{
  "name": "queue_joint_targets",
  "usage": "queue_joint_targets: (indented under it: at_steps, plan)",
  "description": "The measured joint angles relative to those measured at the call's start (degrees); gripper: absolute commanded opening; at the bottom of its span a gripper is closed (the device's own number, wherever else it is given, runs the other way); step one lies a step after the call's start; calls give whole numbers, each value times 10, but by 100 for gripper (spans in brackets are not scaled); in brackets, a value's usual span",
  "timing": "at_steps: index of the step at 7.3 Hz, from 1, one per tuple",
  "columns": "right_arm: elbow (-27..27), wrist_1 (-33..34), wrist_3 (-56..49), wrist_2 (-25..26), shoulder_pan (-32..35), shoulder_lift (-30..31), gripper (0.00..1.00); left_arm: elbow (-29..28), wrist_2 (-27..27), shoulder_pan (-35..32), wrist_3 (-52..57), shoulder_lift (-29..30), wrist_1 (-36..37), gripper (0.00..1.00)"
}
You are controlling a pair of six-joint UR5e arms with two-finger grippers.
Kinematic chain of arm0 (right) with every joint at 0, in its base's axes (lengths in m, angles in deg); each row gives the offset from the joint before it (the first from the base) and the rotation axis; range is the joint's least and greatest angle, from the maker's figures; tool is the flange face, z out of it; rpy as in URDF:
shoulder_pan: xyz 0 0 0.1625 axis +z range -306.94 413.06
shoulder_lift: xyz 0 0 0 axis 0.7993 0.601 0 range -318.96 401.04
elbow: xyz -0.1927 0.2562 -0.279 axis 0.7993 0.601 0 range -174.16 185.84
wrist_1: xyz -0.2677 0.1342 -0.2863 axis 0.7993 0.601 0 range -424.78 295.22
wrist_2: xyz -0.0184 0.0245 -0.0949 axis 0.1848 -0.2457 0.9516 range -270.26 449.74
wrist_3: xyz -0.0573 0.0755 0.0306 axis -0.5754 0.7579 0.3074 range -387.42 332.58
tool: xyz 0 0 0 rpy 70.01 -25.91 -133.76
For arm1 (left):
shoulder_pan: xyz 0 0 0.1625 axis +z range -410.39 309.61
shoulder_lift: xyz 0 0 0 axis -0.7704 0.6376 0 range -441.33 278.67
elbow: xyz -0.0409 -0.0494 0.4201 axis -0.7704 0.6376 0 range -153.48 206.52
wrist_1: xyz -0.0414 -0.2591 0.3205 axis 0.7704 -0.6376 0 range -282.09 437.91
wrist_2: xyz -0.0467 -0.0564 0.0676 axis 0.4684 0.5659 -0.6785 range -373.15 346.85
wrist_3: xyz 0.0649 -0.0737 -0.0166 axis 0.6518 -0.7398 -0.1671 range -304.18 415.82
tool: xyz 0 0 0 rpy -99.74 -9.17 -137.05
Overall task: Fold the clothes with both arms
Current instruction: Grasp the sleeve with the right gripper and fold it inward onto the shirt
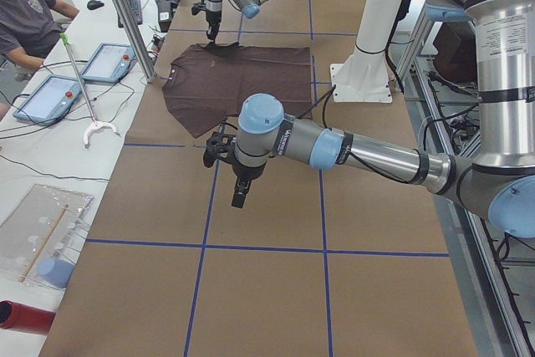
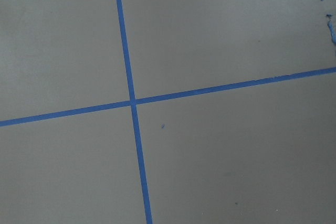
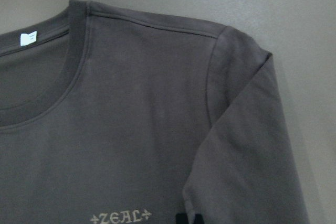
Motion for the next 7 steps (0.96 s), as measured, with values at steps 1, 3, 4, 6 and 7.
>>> queue_joint_targets:
  at_steps: [1,3,4,6,7]
  plan:
    - [20,-1,10,14,-7,-16,0,0,0,0,0,0,0,100]
    - [38,-1,17,31,-11,-27,100,-1,1,0,-1,0,0,100]
    - [37,-1,19,35,-12,-30,100,0,2,1,-2,1,-2,100]
    - [-8,-2,22,23,-15,-18,100,-6,35,15,-15,15,-42,100]
    - [-56,-2,23,0,-14,9,100,-21,48,43,-38,41,-73,100]
